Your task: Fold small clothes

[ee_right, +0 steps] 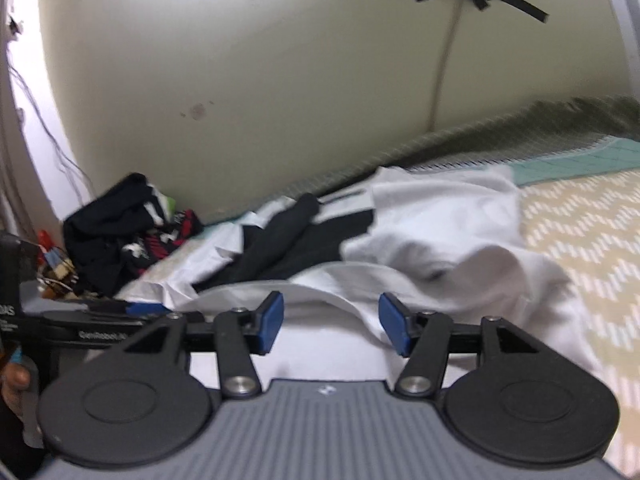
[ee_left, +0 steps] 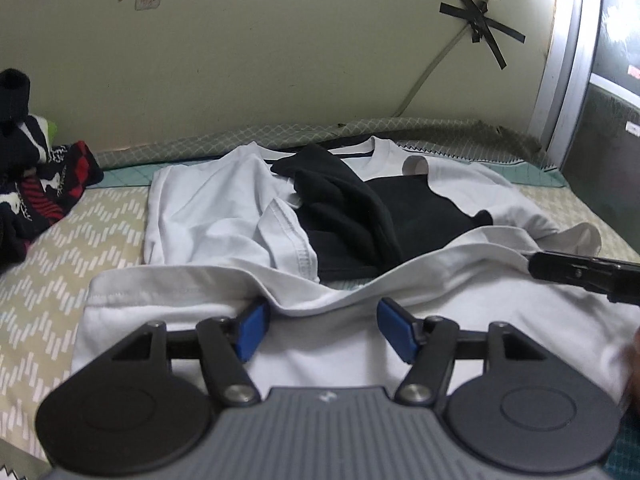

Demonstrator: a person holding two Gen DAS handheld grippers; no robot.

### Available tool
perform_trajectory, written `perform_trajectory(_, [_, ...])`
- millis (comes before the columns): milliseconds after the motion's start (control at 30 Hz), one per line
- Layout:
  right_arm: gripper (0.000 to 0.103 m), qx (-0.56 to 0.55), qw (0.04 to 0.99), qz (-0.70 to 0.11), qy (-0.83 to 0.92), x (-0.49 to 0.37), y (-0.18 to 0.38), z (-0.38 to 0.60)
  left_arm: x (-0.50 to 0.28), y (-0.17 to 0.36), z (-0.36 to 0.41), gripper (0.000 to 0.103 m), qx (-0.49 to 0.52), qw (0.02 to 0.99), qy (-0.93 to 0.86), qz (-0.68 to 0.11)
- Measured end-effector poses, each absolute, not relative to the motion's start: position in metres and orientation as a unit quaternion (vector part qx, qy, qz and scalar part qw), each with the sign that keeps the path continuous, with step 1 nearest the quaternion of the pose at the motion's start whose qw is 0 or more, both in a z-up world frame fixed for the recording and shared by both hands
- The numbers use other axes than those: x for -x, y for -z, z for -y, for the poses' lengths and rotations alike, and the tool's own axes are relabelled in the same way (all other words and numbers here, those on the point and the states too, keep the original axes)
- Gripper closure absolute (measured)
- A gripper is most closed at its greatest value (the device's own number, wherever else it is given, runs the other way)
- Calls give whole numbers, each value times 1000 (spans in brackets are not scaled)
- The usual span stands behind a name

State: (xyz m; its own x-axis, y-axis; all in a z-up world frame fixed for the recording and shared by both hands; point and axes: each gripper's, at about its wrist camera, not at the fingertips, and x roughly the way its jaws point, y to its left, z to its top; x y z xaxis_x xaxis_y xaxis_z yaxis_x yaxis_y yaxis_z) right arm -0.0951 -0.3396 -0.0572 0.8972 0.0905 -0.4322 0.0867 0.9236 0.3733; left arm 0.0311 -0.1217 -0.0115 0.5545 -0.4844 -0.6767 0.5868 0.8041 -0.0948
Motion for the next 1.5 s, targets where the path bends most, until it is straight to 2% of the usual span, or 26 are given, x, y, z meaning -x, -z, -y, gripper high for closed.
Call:
perform_trajectory(133, [52, -202, 947, -243, 63, 109, 61, 355, -31, 12, 122, 38, -73, 878, 308, -361])
perform_trajectory(167, [64, -217, 944, -239, 75, 114, 63, 363, -30, 12, 122, 37, -75, 877, 308, -360])
perform_trajectory(233, [69, -254, 935, -228, 94, 128, 67, 384, -29, 12, 124, 33, -81, 876, 310, -360])
perform_trajectory(333, [90, -305, 921, -211, 116, 147, 73, 406, -29, 13, 125, 31, -89, 876, 310, -359])
perform_trajectory(433, [91, -334, 913, -199, 123, 154, 76, 412, -29, 13, 125, 30, -90, 875, 312, -359])
perform_trajectory(633, [77, -290, 931, -180, 132, 158, 70, 397, -28, 14, 126, 27, -99, 875, 312, -357])
perform_trajectory(1000, [76, -329, 921, -155, 138, 167, 72, 408, -28, 15, 130, 13, -117, 871, 314, -360])
perform_trajectory(1067, [67, -349, 917, -148, 124, 169, 74, 413, -28, 16, 132, 12, -123, 870, 314, -361])
perform_trajectory(1167, [66, -382, 909, -131, 107, 175, 78, 420, -28, 17, 134, 6, -129, 867, 314, -364])
perform_trajectory(1200, [61, -392, 904, -128, 110, 177, 79, 422, -29, 17, 134, 4, -130, 866, 314, -366])
perform_trajectory(1233, [36, -400, 900, -120, 123, 179, 79, 424, -29, 17, 134, 3, -131, 866, 314, -367])
perform_trajectory(1267, [31, -406, 897, -109, 139, 184, 79, 426, -29, 17, 134, 3, -131, 865, 314, -368])
perform_trajectory(1367, [34, -433, 885, -88, 150, 192, 83, 434, -30, 18, 136, 0, -135, 864, 314, -370])
perform_trajectory(1500, [31, -420, 890, -90, 153, 190, 79, 430, -30, 18, 135, 0, -138, 863, 314, -371])
